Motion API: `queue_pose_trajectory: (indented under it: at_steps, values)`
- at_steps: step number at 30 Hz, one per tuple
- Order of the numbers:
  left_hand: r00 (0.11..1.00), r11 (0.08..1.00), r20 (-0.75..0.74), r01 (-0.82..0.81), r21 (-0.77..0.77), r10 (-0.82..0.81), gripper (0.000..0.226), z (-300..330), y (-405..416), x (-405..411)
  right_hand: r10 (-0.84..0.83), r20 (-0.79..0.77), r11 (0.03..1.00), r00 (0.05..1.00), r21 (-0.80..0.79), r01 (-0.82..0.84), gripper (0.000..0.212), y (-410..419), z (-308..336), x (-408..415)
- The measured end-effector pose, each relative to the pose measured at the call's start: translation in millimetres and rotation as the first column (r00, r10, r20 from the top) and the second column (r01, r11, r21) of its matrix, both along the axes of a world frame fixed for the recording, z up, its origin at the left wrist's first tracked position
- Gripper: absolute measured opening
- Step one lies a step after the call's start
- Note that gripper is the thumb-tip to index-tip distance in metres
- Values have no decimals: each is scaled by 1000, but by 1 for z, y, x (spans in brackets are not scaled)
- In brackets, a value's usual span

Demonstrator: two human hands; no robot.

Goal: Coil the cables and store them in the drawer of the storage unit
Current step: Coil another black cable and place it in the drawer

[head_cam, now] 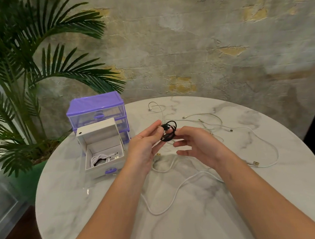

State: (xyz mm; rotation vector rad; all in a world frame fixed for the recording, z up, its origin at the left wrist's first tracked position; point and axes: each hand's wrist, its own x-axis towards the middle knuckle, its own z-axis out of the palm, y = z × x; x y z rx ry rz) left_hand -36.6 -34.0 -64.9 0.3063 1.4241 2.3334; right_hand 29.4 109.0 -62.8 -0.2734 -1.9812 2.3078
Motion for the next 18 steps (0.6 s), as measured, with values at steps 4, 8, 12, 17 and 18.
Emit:
queue_pose_trajectory:
  at_steps: [4,8,12,17,18]
  values:
    - [998,999,-36,-48,-16,47,27,0,2,2,23,52,996,998,88,-27,30,-6,-1,-1]
    - [994,996,-84,-73,-52,68,27,0,4,5,1,66,994,998,106,-8,32,-9,-3,-2]
    - [991,993,-100,-93,-70,85,28,0,3,7,-14,74,999,997,36,12,23,-8,-4,-1]
    - [988,991,-109,-120,-64,113,30,2,4,9,61,50,998,997,0,-62,22,-8,-3,-2]
    - [988,991,-109,-121,-64,113,29,2,4,9,68,34,998,997,14,-68,21,-9,-3,-2]
